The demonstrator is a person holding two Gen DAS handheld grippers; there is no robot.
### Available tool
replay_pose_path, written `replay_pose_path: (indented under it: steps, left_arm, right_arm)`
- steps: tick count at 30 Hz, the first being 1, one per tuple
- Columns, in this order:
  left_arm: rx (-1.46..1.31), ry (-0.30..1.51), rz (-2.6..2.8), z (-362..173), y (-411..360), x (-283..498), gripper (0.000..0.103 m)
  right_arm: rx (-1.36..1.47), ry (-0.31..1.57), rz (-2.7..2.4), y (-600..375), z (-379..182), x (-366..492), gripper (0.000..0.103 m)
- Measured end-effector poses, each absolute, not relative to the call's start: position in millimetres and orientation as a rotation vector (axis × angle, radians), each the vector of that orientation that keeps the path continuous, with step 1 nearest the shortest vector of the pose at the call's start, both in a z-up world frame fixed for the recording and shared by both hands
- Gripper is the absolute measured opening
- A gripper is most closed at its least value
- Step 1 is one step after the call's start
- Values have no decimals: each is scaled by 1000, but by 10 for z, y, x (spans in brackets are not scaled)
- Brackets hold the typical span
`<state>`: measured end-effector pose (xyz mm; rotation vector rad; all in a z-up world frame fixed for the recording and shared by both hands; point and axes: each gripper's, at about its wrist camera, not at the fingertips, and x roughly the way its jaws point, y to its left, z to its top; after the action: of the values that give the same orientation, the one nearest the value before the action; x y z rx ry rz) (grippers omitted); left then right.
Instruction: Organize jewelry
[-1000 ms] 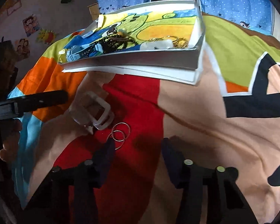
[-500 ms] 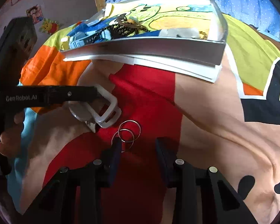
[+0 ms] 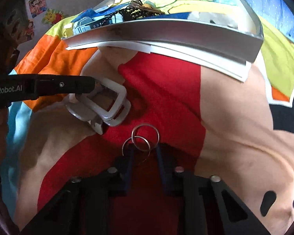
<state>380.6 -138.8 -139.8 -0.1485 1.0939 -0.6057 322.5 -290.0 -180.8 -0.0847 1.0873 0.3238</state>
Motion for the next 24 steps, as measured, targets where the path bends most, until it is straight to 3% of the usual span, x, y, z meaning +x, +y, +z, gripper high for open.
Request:
replay_pose_path:
  steps: [3,24]
  left_arm:
    - [-147,1088,-587,-1375,-1368,3745,5]
    - [-117,940,-508,-1021,-1289,3315,1]
  right_arm:
    - [-55,1099,328,-2949,-1798,3209,4]
    - [61,880,299,-3184,-1298,3022,3]
